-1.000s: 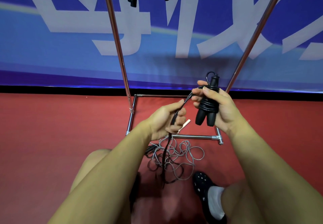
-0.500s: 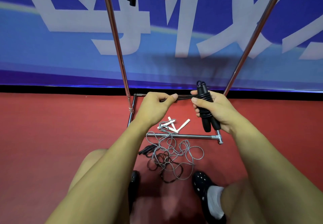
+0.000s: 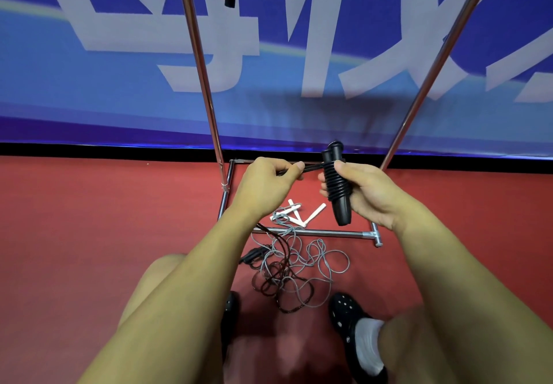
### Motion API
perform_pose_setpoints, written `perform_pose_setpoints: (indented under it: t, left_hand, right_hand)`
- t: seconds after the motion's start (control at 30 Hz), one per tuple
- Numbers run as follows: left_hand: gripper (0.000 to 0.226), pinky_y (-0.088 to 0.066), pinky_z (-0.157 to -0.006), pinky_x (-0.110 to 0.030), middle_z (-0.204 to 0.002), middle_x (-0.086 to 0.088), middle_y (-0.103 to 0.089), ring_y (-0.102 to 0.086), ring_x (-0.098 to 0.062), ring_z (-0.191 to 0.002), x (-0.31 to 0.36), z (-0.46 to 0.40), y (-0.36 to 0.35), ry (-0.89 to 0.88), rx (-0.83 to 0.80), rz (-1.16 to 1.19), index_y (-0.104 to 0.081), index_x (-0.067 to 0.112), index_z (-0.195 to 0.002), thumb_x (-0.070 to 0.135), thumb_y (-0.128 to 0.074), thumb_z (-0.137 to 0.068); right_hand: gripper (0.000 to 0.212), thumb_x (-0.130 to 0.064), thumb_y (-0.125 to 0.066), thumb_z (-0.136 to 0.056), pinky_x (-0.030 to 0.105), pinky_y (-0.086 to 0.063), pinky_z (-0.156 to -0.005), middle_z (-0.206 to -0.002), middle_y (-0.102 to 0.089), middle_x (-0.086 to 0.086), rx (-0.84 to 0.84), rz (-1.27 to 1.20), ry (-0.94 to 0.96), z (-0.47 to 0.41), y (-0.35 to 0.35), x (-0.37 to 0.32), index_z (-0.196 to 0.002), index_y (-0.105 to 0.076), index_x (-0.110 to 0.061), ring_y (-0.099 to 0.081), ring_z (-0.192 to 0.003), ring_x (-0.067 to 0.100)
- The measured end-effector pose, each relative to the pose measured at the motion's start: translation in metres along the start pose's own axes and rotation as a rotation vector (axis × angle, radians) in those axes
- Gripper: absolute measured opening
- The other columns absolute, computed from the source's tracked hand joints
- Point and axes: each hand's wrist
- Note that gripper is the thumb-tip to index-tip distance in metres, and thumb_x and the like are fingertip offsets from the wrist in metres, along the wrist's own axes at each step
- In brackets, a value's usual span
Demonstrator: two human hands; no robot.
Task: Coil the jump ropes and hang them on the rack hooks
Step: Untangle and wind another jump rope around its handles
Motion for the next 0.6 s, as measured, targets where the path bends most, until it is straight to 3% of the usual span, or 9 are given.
perform_pose_setpoints:
  t: [0.07, 0.17, 0.23, 0.3, 0.37, 0.4, 0.43, 0.5, 0.6]
  left_hand:
    - [0.034, -0.043, -0.062, -0.033, -0.062, -0.008, -0.062, -0.051, -0.014, -0.055, 0.001, 0.001, -0.002, -0.004, -0.026, -0.016, -0.079, 0.024, -0.086, 0.046, -0.058, -0.101]
    - [0.034, -0.053, -0.079, -0.035, -0.062, 0.007, -0.065, -0.065, -0.014, -0.076, 0.001, 0.003, -0.007, 0.001, -0.055, -0.035, -0.080, 0.024, -0.097, 0.043, -0.054, -0.102]
    - [0.035, -0.052, -0.080, -0.030, -0.060, 0.016, -0.062, -0.066, -0.010, -0.081, 0.003, 0.004, -0.009, 0.005, -0.077, -0.047, -0.080, 0.021, -0.102, 0.040, -0.051, -0.105]
    - [0.036, -0.044, -0.067, -0.026, -0.050, 0.018, -0.052, -0.057, -0.001, -0.064, 0.005, 0.005, -0.009, 0.028, -0.094, -0.045, -0.079, 0.022, -0.092, 0.036, -0.048, -0.106]
    - [0.044, -0.031, -0.057, -0.029, -0.042, 0.011, -0.038, -0.040, -0.007, -0.047, 0.006, 0.006, -0.010, 0.033, -0.090, -0.018, -0.064, 0.022, -0.066, 0.031, -0.049, -0.106]
    - [0.039, -0.029, -0.056, -0.030, -0.041, 0.010, -0.035, -0.036, -0.009, -0.046, 0.007, 0.007, -0.010, 0.032, -0.088, 0.002, -0.057, 0.019, -0.069, 0.028, -0.049, -0.106]
    - [0.034, -0.028, -0.056, -0.030, -0.040, 0.010, -0.036, -0.036, -0.009, -0.045, 0.008, 0.007, -0.010, 0.032, -0.090, 0.020, -0.055, 0.021, -0.073, 0.026, -0.050, -0.106]
    - [0.046, -0.028, -0.057, -0.028, -0.040, 0.013, -0.040, -0.040, -0.006, -0.045, 0.010, 0.008, -0.009, 0.022, -0.103, 0.030, -0.060, 0.023, -0.060, 0.024, -0.050, -0.106]
    - [0.055, -0.028, -0.057, -0.030, -0.043, 0.010, -0.038, -0.032, -0.011, -0.049, 0.009, 0.007, -0.008, 0.018, -0.098, 0.038, -0.063, 0.043, -0.053, 0.024, -0.051, -0.104]
  right_hand:
    - [0.021, -0.017, -0.057, -0.100, 0.041, -0.058, -0.091, -0.093, -0.071, 0.017, 0.004, 0.045, 0.006, -0.001, 0.000, 0.002, -0.102, -0.067, 0.002, -0.068, -0.084, 0.027]
    - [0.016, -0.018, -0.060, -0.101, 0.043, -0.055, -0.091, -0.090, -0.073, 0.012, 0.054, 0.131, 0.006, -0.003, -0.001, 0.007, -0.100, -0.069, -0.004, -0.068, -0.084, 0.026]
    - [0.012, -0.020, -0.069, -0.096, 0.045, -0.054, -0.093, -0.088, -0.073, 0.007, 0.095, 0.221, 0.005, -0.003, -0.002, 0.008, -0.102, -0.070, -0.009, -0.070, -0.085, 0.023]
    - [0.030, -0.021, -0.081, -0.086, 0.044, -0.055, -0.092, -0.088, -0.074, 0.004, 0.131, 0.311, 0.004, -0.002, -0.002, 0.010, -0.111, -0.068, -0.012, -0.071, -0.084, 0.021]
    - [0.046, -0.019, -0.087, -0.079, 0.045, -0.057, -0.088, -0.087, -0.076, 0.002, 0.148, 0.346, -0.011, -0.001, -0.004, 0.011, -0.117, -0.063, -0.011, -0.071, -0.081, 0.021]
    - [0.047, -0.017, -0.087, -0.079, 0.049, -0.058, -0.089, -0.086, -0.077, 0.001, 0.138, 0.344, -0.024, -0.001, -0.005, 0.012, -0.118, -0.062, -0.010, -0.070, -0.080, 0.023]
    - [0.044, -0.016, -0.087, -0.079, 0.054, -0.058, -0.091, -0.085, -0.076, 0.001, 0.122, 0.341, -0.033, -0.001, -0.005, 0.013, -0.116, -0.064, -0.009, -0.069, -0.079, 0.024]
    - [0.028, -0.016, -0.084, -0.082, 0.061, -0.054, -0.094, -0.080, -0.071, -0.001, 0.079, 0.358, -0.037, -0.002, -0.007, 0.014, -0.106, -0.072, -0.010, -0.063, -0.078, 0.022]
    - [0.007, -0.017, -0.078, -0.088, 0.054, -0.056, -0.090, -0.078, -0.065, 0.001, 0.015, 0.351, -0.028, 0.001, -0.011, 0.013, -0.095, -0.081, -0.016, -0.060, -0.078, 0.021]
Point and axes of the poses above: each hand's wrist, its own z-axis away from the middle knuckle, its own y-axis out of the back of the hand, x = y × z
